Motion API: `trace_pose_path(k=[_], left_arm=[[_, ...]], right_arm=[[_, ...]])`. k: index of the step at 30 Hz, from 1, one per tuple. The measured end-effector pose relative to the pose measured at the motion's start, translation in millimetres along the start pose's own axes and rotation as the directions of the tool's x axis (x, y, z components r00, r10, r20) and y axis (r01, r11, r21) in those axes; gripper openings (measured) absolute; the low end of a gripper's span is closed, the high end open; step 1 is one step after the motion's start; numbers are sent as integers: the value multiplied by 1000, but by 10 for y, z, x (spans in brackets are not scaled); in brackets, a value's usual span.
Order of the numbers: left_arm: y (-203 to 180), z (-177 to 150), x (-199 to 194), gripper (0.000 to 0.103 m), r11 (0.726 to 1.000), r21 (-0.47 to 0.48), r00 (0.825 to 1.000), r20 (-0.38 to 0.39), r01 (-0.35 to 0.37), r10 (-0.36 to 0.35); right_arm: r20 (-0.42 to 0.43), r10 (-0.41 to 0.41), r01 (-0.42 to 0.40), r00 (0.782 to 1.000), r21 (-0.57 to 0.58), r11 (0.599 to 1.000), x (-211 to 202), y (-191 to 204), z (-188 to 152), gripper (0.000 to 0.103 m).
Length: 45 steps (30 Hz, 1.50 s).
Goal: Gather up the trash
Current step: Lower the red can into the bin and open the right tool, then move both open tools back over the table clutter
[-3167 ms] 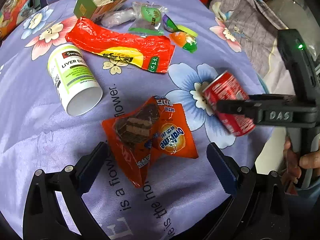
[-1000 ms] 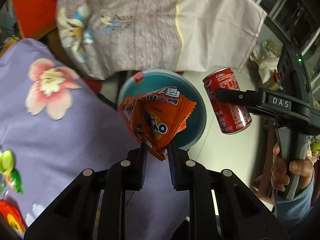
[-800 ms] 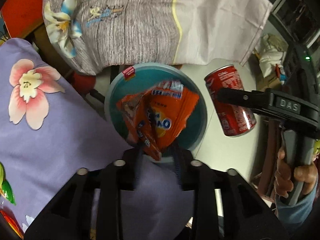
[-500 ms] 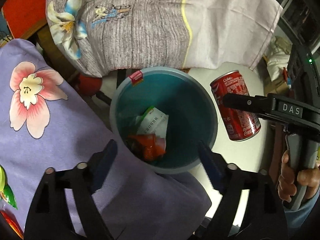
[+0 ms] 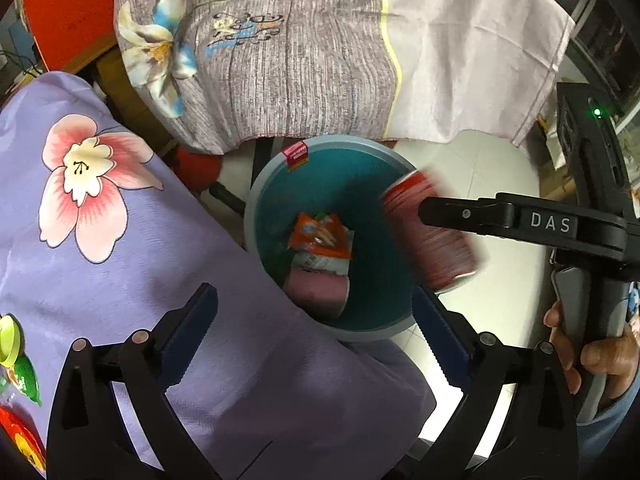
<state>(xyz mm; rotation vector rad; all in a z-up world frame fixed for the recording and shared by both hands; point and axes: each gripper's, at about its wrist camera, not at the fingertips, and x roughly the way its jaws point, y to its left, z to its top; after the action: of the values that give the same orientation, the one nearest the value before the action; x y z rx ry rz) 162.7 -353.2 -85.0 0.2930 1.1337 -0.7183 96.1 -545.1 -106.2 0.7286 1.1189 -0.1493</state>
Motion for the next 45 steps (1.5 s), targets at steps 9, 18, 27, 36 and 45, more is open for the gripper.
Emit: trace_pose_path(k=[9, 18, 27, 36, 45], left_arm=[[64, -72, -130, 98, 1000, -14, 1000, 19, -3, 4], [261, -254, -369, 98, 997, -68, 999, 49, -20, 23], [562, -517, -688, 99, 990, -137, 994, 93, -44, 57], [845, -842, -1043, 99, 981, -191, 987, 147, -39, 68], [1492, -1444, -1461, 99, 940, -331, 974, 175, -81, 145]], right_arm=[[6, -10, 10, 1000, -15, 1000, -65, 136, -47, 79], [12, -49, 49, 999, -44, 998, -131, 313, -154, 84], [21, -71, 73, 997, -128, 989, -171, 715, -332, 84], [57, -84, 96, 995, -237, 967, -334, 1272, -629, 88], [31, -69, 76, 997, -388, 919, -260, 2121, -1010, 90]])
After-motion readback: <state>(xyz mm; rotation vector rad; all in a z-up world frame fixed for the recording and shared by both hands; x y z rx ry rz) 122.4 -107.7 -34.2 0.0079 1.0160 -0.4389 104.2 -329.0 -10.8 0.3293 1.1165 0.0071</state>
